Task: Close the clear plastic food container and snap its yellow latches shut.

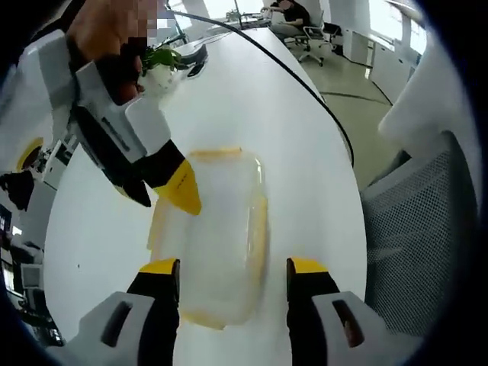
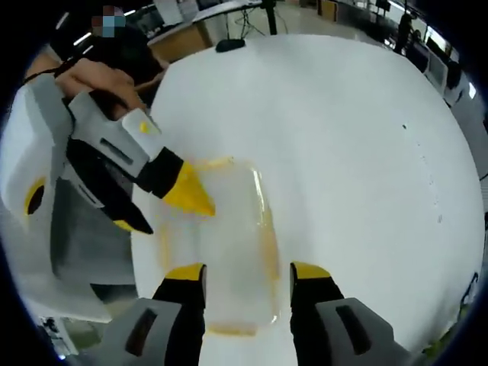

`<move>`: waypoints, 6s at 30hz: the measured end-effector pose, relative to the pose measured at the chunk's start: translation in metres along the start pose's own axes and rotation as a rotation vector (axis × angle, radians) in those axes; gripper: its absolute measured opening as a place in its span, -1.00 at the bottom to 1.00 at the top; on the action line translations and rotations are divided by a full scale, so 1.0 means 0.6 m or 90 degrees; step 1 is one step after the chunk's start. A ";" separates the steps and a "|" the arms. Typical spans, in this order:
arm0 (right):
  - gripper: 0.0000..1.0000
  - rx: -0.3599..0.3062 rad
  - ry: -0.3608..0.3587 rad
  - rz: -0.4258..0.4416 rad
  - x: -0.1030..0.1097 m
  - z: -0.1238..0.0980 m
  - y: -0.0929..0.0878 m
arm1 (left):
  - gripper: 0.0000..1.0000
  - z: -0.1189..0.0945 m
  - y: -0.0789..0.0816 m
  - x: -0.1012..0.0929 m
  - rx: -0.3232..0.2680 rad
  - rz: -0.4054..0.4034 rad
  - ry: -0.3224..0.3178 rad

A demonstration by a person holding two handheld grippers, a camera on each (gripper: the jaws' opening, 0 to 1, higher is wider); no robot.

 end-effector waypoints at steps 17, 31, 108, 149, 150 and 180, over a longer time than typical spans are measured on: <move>0.01 0.006 -0.016 -0.006 0.022 -0.022 -0.028 | 0.45 -0.004 -0.020 0.028 0.012 -0.005 -0.022; 0.16 0.004 -0.039 -0.022 0.039 -0.023 -0.052 | 0.64 0.010 -0.054 0.039 0.054 0.011 -0.061; 0.46 0.017 -0.110 -0.074 0.094 0.083 0.027 | 0.70 -0.040 -0.170 0.022 0.094 0.014 -0.074; 0.46 0.054 -0.083 -0.111 0.095 0.144 0.130 | 0.71 -0.107 -0.264 0.037 0.094 -0.009 -0.038; 0.46 0.053 -0.082 -0.111 0.095 0.144 0.131 | 0.71 -0.107 -0.264 0.038 0.093 -0.010 -0.038; 0.46 0.043 -0.074 -0.122 0.032 0.136 0.138 | 0.71 -0.091 -0.261 0.096 0.084 -0.024 -0.033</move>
Point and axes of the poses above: the point that each gripper's makers call its tool centre point, and the gripper's own axes: z roughly forward along the fingers, x roughly to its left, y roughly out of its top, the point moved 2 cm from there along -z, roughly backward along the fingers, and after that the axes turned 11 degrees about -x, right-handed, at the moved point
